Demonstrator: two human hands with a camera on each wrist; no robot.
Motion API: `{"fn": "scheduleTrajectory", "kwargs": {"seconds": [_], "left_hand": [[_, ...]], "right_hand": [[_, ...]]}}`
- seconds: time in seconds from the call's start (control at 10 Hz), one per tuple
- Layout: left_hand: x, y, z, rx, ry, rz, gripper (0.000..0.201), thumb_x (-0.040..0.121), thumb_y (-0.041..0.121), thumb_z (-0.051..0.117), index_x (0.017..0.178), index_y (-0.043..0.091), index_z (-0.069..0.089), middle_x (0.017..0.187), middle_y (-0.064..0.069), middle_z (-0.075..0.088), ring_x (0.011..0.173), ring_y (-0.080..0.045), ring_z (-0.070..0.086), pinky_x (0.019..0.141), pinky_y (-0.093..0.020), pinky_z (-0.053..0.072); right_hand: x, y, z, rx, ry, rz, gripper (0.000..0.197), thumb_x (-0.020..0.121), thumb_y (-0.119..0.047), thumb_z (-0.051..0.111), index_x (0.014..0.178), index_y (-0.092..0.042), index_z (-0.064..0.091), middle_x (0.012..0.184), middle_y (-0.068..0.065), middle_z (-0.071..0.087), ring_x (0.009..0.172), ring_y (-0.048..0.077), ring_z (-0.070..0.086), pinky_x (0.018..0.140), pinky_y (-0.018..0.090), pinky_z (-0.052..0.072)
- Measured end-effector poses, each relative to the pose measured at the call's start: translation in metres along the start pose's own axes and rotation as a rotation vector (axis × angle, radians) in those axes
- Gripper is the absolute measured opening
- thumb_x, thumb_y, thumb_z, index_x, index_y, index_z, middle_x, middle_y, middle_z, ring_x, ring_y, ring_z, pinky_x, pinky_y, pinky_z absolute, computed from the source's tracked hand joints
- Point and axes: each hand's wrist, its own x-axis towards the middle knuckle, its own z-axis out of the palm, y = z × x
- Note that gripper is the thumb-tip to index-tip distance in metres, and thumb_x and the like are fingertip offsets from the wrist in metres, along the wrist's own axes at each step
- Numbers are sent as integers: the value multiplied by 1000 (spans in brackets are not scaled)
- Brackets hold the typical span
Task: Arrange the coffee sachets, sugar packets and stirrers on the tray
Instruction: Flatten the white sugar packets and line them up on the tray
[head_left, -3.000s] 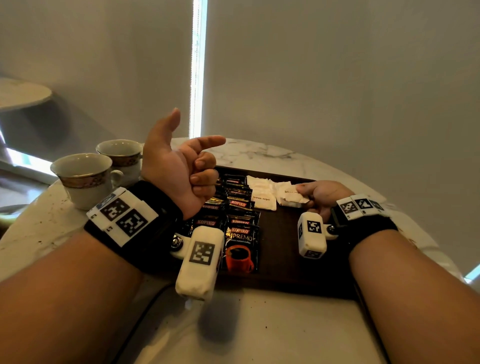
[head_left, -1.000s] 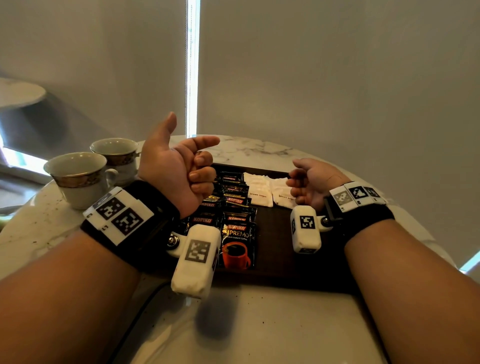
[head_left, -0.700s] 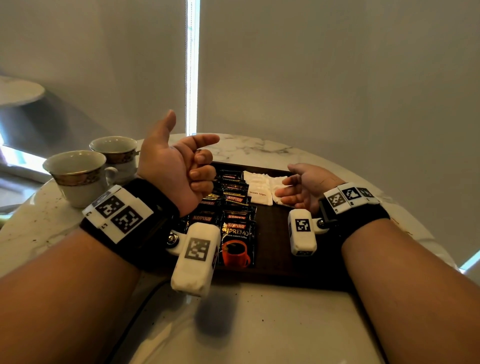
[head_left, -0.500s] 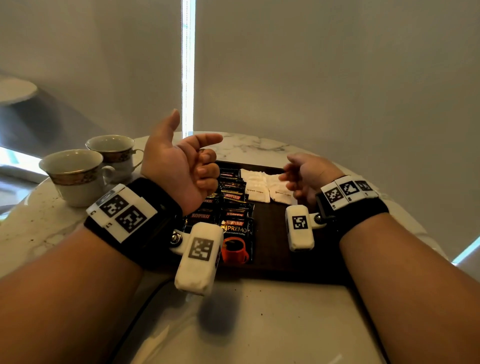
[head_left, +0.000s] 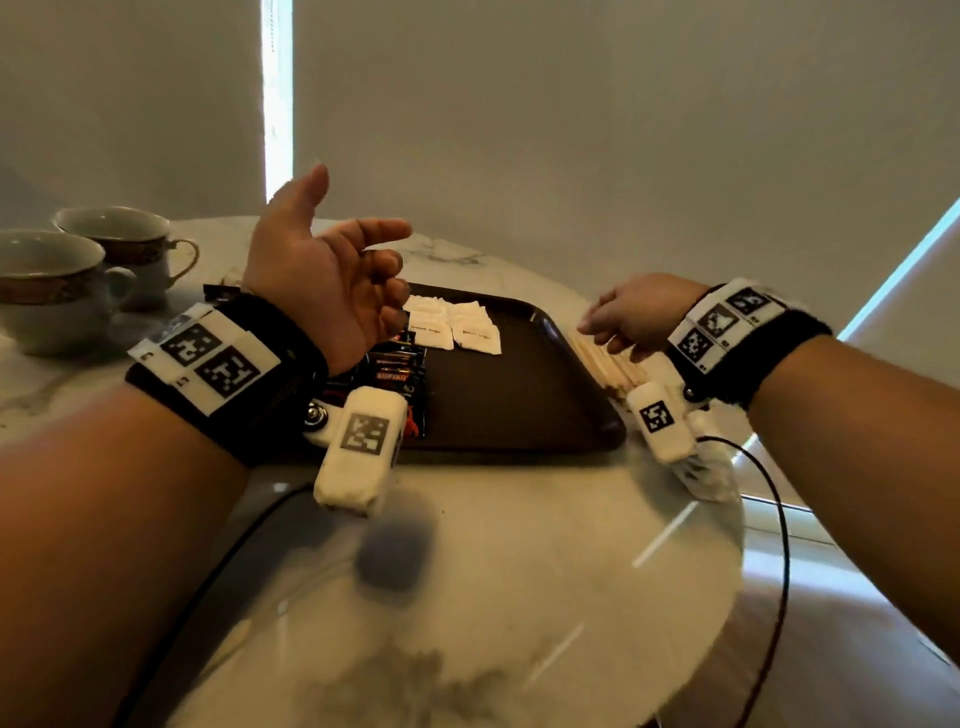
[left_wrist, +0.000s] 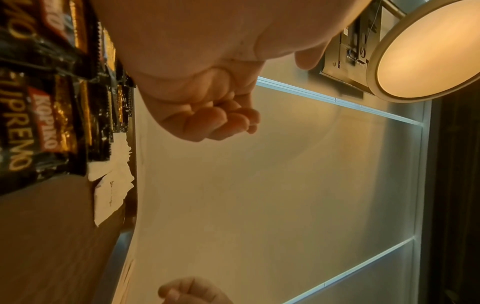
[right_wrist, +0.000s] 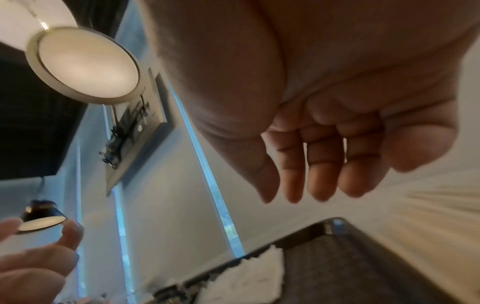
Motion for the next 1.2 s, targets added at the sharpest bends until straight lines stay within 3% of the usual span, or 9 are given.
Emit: {"fn": "scheduleTrajectory", "kwargs": {"seconds": [0.3, 0.4, 0.5, 0.6, 0.7, 0.8, 0.9, 1.0, 1.2], "left_hand": [[-5, -12, 5, 52, -23, -15, 65, 94, 70, 33, 102, 15, 67, 68, 2, 51, 58, -14, 49, 56, -26, 35], [-3, -13, 3, 64, 1, -19, 65, 93, 70, 34, 103, 15, 67, 69, 2, 52, 58, -14, 49, 55, -26, 36], [-3, -14, 2, 66, 14, -16, 65, 93, 70, 33, 104, 15, 66, 69, 2, 52, 58, -15, 49, 55, -27, 35], [-3, -14, 3, 66, 13, -16, 65, 94, 69, 33, 104, 15, 66, 69, 2, 51, 58, -15, 49, 56, -27, 35], [-2, -16, 3, 71, 18, -19, 65, 94, 69, 32, 104, 15, 66, 69, 2, 52, 58, -15, 49, 56, -27, 35], [-2, -17, 2, 76, 23, -20, 65, 94, 70, 32, 105, 15, 66, 69, 2, 52, 57, -14, 49, 56, -27, 35], [-1, -18, 3, 77, 20, -23, 65, 94, 69, 32, 105, 15, 66, 69, 2, 52, 57, -14, 49, 56, -27, 35], [0, -18, 2, 70, 21, -21, 65, 94, 70, 32, 105, 15, 66, 69, 2, 52, 57, -14, 49, 55, -27, 35], [1, -18, 1, 65, 22, -18, 66, 94, 70, 32, 106, 15, 66, 69, 2, 52, 57, -14, 49, 55, -27, 35]], "right_hand": [[-40, 66, -1, -398, -30, 162, 45, 76, -53, 79, 108, -23, 70, 109, 0, 69, 97, 18, 62, 90, 40, 54], [-52, 73, 3, -538, -52, 188, 71, 75, -57, 78, 134, -25, 55, 131, 2, 58, 113, 22, 55, 91, 33, 43], [-55, 77, 7, -577, -112, 200, 87, 71, -57, 81, 145, -33, 43, 145, 3, 47, 124, 25, 50, 98, 39, 45], [-58, 78, 13, -520, -152, 235, 83, 69, -43, 87, 141, -33, 46, 132, 3, 55, 113, 23, 58, 95, 43, 55], [-61, 78, 17, -540, -105, 221, 77, 72, -36, 86, 138, -33, 48, 115, 0, 58, 97, 19, 62, 85, 38, 59], [-63, 79, 17, -585, -84, 208, 73, 76, -38, 83, 140, -31, 48, 111, -1, 57, 95, 18, 60, 80, 32, 56], [-67, 79, 14, -561, -116, 214, 85, 72, -56, 81, 144, -28, 45, 131, 3, 57, 112, 21, 57, 91, 36, 52], [-70, 76, 16, -597, -119, 236, 92, 68, -59, 83, 145, -28, 44, 135, 1, 57, 116, 22, 56, 89, 33, 48], [-71, 74, 29, -532, -85, 248, 76, 74, -35, 86, 139, -21, 50, 113, 4, 67, 100, 24, 66, 89, 41, 59]]}}
